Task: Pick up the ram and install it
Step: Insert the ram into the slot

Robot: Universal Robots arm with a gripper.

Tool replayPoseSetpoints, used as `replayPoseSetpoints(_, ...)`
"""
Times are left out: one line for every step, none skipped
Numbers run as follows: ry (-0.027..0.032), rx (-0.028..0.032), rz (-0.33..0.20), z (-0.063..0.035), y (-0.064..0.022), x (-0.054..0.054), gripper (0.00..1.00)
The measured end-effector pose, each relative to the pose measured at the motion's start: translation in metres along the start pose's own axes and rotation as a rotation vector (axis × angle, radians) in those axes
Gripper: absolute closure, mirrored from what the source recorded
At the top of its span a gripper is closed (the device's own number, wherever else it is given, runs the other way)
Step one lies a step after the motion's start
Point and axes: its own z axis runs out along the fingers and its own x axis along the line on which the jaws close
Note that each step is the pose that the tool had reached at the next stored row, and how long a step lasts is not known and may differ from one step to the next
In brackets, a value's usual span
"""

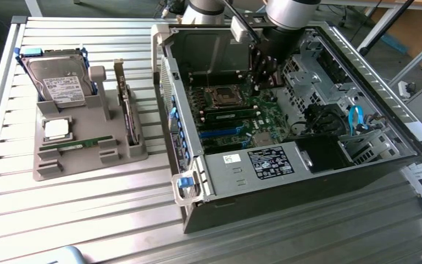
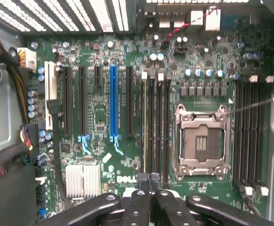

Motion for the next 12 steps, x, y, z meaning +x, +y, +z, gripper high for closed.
replayPoseSetpoints(0.0,0.0,0.0,0.0,-0.0023,0.0,0.89)
replayPoseSetpoints(0.0,0.0,0.0,0.0,-0.0042,0.0,0.89)
replayPoseSetpoints(0.0,0.0,0.0,0.0,-0.0063,0.0,0.89)
replayPoseSetpoints(0.0,0.0,0.0,0.0,-0.0081,0.0,0.89)
replayPoseSetpoints(0.0001,0.0,0.0,-0.0001,-0.0104,0.0,0.89)
replayPoseSetpoints(0.0001,0.0,0.0,-0.0001,-0.0123,0.0,0.89)
replayPoseSetpoints(0.0,0.0,0.0,0.0,-0.0158,0.0,0.89)
replayPoseSetpoints(0.0,0.0,0.0,0.0,-0.0184,0.0,0.89)
replayPoseSetpoints(0.0,0.0,0.0,-0.0001,-0.0211,0.0,0.89)
replayPoseSetpoints(0.0001,0.0,0.0,-0.0001,-0.0237,0.0,0.89)
replayPoseSetpoints(0.0,0.0,0.0,-0.0001,-0.0268,0.0,0.89)
replayPoseSetpoints(0.0,0.0,0.0,-0.0001,-0.0303,0.0,0.89)
